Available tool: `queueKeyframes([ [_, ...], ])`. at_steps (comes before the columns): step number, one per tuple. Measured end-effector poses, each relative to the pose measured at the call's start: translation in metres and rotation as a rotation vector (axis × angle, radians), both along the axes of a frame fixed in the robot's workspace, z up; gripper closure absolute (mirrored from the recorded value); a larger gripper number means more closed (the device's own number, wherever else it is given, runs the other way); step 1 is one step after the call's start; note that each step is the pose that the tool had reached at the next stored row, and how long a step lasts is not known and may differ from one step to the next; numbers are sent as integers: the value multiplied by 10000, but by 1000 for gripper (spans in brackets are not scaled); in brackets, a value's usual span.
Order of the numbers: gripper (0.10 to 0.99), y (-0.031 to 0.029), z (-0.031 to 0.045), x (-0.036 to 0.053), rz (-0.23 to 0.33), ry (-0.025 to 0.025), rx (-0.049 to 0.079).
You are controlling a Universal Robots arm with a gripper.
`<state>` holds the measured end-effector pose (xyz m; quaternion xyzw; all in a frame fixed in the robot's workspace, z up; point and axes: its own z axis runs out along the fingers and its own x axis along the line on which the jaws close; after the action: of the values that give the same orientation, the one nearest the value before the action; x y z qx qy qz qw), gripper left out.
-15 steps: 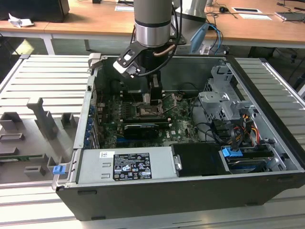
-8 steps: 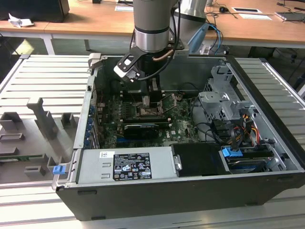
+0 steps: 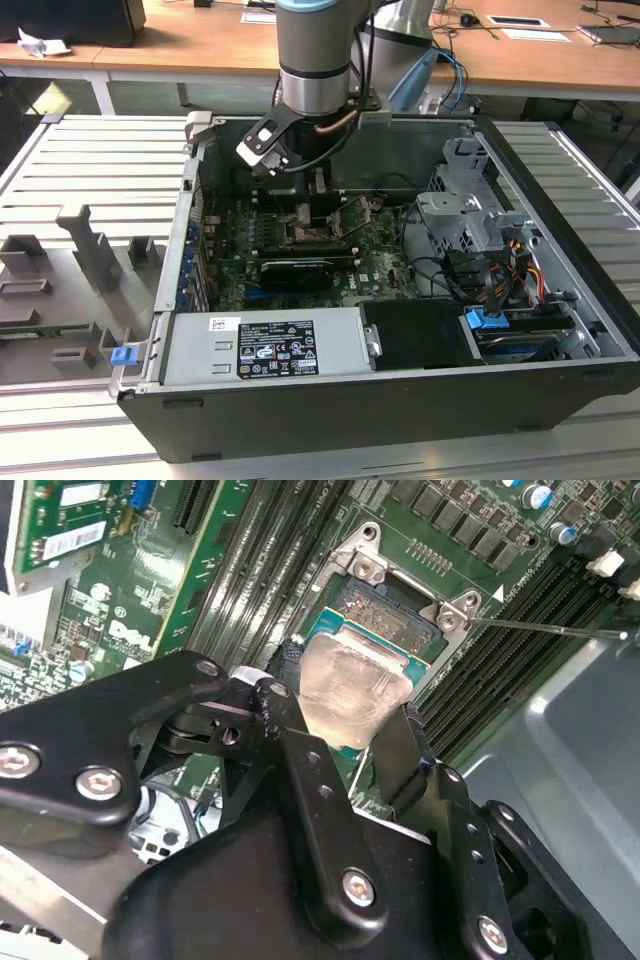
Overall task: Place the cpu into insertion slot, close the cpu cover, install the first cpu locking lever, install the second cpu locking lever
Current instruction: 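Place the cpu into insertion slot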
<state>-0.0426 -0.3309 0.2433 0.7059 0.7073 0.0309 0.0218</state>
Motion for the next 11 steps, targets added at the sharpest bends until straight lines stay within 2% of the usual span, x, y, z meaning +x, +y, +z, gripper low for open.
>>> queueKeyframes([
  [4, 557, 17, -40, -7, 144, -1, 11],
  [11, 557, 87, -165, -19, 214, 1, 12],
])
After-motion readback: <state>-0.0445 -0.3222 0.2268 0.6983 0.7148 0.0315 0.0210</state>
